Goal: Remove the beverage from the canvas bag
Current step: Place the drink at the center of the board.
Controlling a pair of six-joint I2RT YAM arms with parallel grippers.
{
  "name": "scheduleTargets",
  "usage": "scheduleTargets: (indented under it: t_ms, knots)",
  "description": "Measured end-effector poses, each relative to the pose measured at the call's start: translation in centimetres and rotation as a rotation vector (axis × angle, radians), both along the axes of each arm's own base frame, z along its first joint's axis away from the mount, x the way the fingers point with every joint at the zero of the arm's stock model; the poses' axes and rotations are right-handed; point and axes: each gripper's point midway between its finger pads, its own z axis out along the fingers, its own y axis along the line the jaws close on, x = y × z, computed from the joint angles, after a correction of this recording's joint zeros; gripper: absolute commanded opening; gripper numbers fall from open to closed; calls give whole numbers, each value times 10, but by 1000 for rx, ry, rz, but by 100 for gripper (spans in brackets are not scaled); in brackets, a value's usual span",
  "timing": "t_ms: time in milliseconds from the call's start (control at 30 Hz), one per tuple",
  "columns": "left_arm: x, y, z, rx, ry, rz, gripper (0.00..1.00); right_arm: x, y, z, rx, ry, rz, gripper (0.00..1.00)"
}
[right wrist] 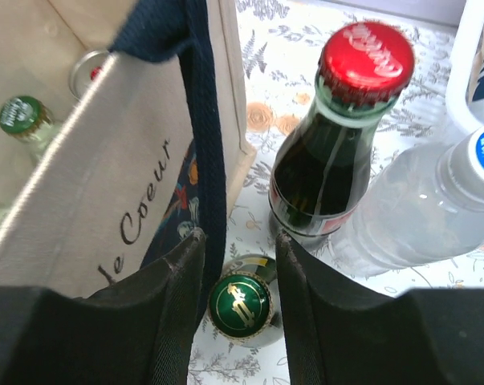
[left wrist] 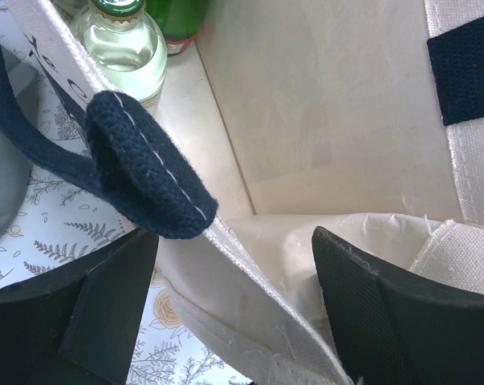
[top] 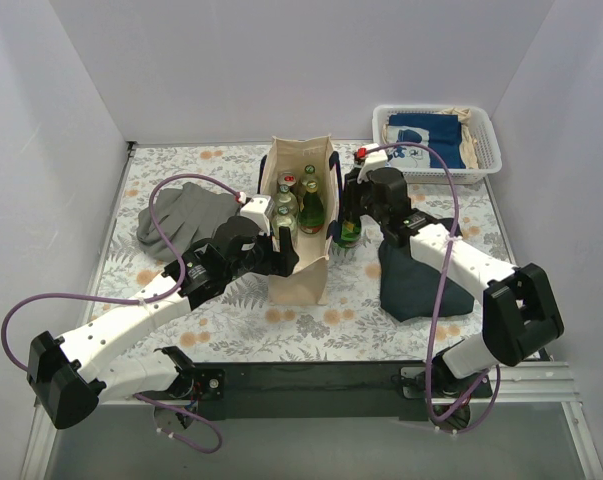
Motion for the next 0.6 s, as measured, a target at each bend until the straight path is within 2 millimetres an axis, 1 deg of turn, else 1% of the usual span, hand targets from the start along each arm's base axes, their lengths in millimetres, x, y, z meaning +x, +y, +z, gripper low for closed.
scheduleTargets:
  t_ms: [133, 333, 433, 567, 600]
  knots:
    - [0, 0, 0, 0, 0, 0, 76, 1, 1, 14, 25, -36, -1, 49]
    - [0, 0, 0, 0, 0, 0, 76, 0, -2, 26, 38, -63, -11, 50]
    - [0, 0, 0, 0, 0, 0, 76, -1, -4, 35, 46, -82, -18, 50]
    - [0, 0, 0, 0, 0, -1, 76, -7, -8, 53, 65, -114, -23, 57]
    - [0, 0, 0, 0, 0, -1, 76, -9, -9, 57, 69, -120, -22, 57]
